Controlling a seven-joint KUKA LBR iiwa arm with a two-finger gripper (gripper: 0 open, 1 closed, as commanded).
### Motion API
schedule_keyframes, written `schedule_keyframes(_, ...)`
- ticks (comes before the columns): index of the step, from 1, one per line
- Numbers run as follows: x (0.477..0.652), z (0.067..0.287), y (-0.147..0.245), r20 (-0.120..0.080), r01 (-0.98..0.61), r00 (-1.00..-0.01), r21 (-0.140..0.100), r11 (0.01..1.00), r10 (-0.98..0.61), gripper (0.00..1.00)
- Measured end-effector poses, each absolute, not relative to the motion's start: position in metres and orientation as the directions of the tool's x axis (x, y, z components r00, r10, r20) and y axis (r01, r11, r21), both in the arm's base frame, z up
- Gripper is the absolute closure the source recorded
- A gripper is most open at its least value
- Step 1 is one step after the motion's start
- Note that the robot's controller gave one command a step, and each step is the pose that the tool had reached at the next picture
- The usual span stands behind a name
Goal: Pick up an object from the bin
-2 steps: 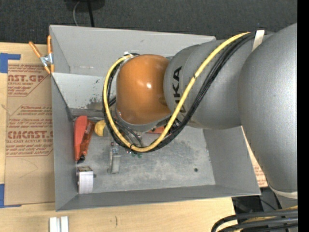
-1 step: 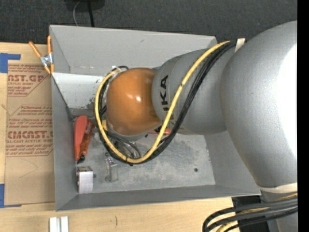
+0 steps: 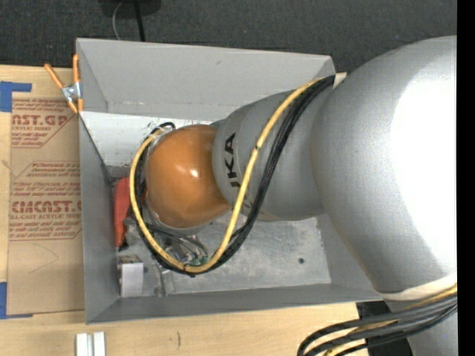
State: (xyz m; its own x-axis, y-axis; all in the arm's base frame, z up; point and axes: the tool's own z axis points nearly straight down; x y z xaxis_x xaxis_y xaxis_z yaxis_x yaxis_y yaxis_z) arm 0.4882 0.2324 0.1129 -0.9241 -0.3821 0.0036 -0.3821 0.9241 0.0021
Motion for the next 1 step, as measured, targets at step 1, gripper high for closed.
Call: schedule_keyframes(1, 0.4898, 0.1308, 0.2409, -0.005, -0.551, -0.834, 0.000, 0.834, -0.551, 0.00)
